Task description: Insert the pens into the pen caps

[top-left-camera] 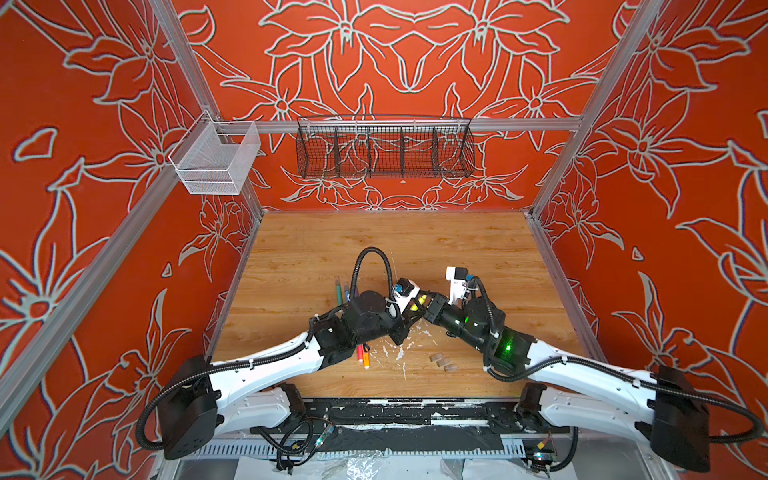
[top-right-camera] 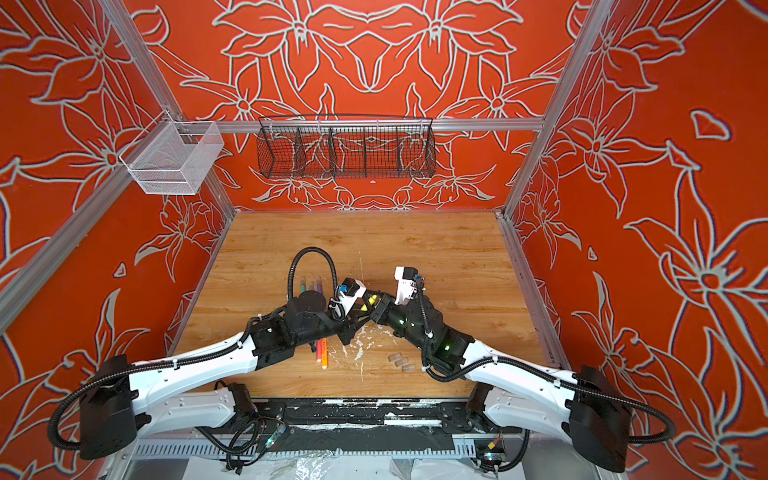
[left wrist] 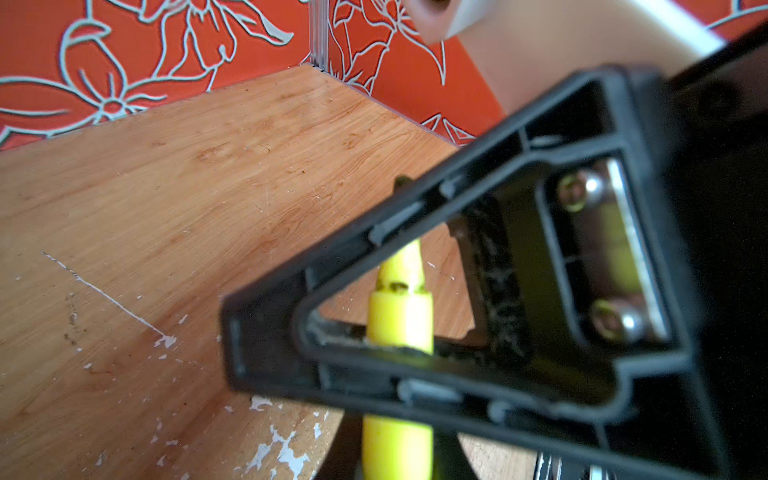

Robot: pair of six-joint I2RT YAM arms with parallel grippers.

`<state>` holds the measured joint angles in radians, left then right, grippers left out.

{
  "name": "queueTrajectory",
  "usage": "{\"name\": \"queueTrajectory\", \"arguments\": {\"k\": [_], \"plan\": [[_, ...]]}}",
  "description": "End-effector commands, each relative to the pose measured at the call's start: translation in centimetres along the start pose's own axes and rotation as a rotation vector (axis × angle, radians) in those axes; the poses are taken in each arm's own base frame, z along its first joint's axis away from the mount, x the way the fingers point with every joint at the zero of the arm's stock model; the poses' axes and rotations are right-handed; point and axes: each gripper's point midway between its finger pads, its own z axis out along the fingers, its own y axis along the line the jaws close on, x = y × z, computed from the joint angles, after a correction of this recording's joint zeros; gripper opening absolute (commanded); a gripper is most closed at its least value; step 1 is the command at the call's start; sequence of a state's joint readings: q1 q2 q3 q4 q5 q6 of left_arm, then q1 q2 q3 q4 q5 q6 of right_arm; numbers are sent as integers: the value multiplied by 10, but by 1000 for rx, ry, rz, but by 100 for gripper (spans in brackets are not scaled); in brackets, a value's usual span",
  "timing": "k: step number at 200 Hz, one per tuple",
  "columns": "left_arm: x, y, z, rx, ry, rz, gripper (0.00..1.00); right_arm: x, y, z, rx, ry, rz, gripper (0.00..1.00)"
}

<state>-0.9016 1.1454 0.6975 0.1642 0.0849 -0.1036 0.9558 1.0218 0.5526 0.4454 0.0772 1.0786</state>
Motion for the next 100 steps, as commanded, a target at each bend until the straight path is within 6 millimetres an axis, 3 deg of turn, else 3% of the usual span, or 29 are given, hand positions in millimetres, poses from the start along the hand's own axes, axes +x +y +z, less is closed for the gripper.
{"name": "queueTrajectory", "arguments": {"k": [1, 32, 56, 68, 100], "plan": [[-1, 12, -1, -51, -2, -3, 0, -7, 12, -5, -34, -30, 4, 1], [-1, 22, -3, -112, -13, -25, 0, -10, 8, -15, 12, -26, -47, 33], [1, 49, -7, -205, -26, -110, 0, -13, -4, -37, 138, 15, -132, 52], [0, 67, -12, -255, -44, -166, 0, -12, -15, -51, 208, 42, -166, 56], [3, 98, -27, -399, -101, -237, 0, -2, -54, -89, 382, 121, -220, 57]]}}
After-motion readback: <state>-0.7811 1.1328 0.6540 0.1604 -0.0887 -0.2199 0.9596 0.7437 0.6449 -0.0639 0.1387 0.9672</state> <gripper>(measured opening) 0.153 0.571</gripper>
